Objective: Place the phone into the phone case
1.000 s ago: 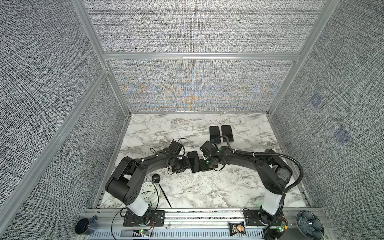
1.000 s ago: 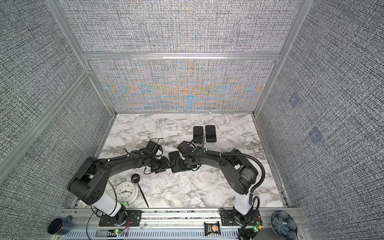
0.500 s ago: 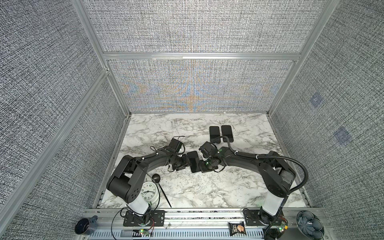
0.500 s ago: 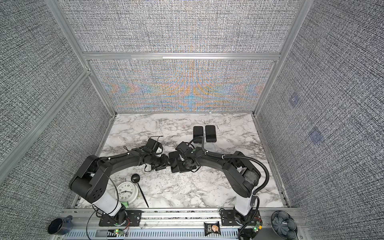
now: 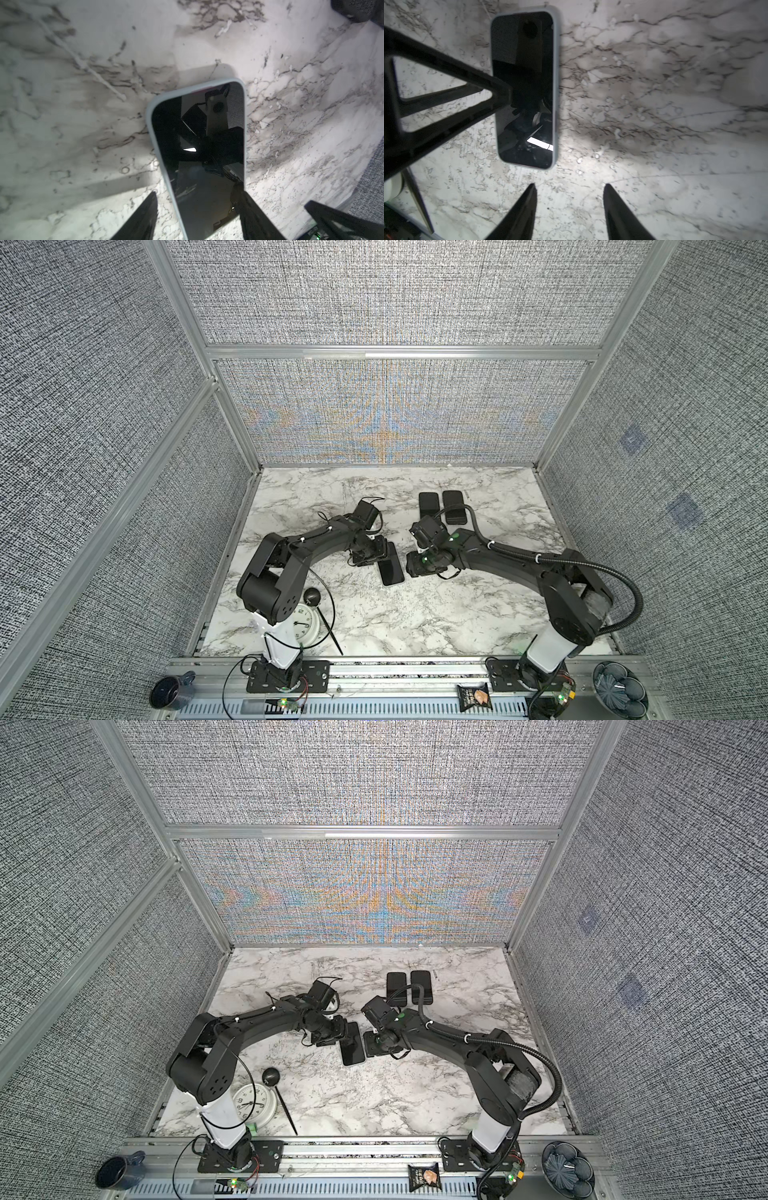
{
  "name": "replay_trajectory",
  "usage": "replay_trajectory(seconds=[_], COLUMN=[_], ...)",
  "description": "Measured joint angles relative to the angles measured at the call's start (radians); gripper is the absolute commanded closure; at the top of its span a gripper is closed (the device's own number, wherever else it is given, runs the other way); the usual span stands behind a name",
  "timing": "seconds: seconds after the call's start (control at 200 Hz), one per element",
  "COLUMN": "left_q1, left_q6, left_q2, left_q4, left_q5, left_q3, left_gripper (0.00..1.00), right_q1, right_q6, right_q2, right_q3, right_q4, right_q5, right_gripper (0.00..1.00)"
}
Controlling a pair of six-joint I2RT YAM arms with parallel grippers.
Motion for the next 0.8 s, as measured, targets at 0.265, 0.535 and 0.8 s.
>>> replay_trajectory(seconds=[0.265,0.535,0.8], left_q1=[-0.06,-0.114,-0.15], left_q6=[-0.048,-0.119,-0.176], left_q2=[0.041,0.094,0.217], left_q4=[-0.117,-0.243,-0.359], left_q5=[-0.113,-0.215,-0.274], left_q3=[0.09,0.211,0.354], left_gripper=[0.18,0.02,0.02], right_q1=[-0.037,-0.057,-0.077], right_q6=[-0.041,-0.083,-0.11], right_q2=[-0.077,-0.121,-0.147], right_q3=[-0.084,-0.163,-0.171], right_q4=[0.006,0.033,0.048], right_q5=[0.035,0.042,0.027], right_gripper=[0.22,0.17,0.16])
